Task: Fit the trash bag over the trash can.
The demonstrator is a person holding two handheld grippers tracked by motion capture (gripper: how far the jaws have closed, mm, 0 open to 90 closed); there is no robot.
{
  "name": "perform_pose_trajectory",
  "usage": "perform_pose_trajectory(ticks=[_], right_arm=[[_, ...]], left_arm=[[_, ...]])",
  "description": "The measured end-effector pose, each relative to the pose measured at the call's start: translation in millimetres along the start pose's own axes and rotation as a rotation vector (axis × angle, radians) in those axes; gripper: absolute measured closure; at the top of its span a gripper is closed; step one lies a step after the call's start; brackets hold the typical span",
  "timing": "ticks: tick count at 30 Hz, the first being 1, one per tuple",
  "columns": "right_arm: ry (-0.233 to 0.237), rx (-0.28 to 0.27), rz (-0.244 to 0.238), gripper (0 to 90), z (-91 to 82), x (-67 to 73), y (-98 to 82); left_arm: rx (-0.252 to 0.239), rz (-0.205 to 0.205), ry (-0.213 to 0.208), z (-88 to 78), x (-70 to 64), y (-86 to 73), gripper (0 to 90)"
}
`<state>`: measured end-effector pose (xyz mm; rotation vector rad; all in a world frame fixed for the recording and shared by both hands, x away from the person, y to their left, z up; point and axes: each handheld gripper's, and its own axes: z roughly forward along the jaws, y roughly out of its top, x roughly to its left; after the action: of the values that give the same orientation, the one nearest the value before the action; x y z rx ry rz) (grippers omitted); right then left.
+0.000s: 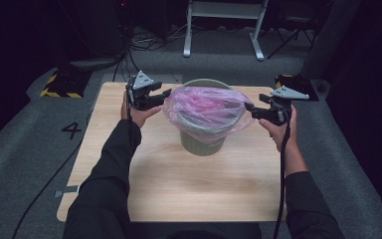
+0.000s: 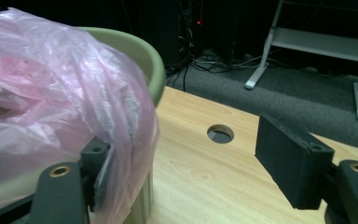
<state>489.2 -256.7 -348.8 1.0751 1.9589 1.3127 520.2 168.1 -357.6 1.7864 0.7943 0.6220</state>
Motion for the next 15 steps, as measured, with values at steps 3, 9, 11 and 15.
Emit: perform_pose_trajectory(ticks=[3, 9, 11, 15], right_arm=[[-0.005, 0.006, 0.0, 53.9, 0.8, 0.8, 3.4], [-0.009, 0.02, -0.016, 78.5, 8.2, 1.0, 8.5], [-0.02, 0.025, -0.02, 81.2, 9.9, 2.7, 9.9], [-0.022, 0.042, -0.04, 82.5, 11.8, 5.2, 10.6]], left_arm=[[-0.001, 0.018, -0.027, 2.7, -1.5, 1.6, 50.0], [-0.003, 0.037, -0.05, 6.1, -2.1, 11.2, 50.4], [-0.014, 0.034, -0.02, 3.8, -0.3, 14.2, 49.6], [-0.037, 0.006, 0.023, -5.3, 10.7, 17.4, 45.7]])
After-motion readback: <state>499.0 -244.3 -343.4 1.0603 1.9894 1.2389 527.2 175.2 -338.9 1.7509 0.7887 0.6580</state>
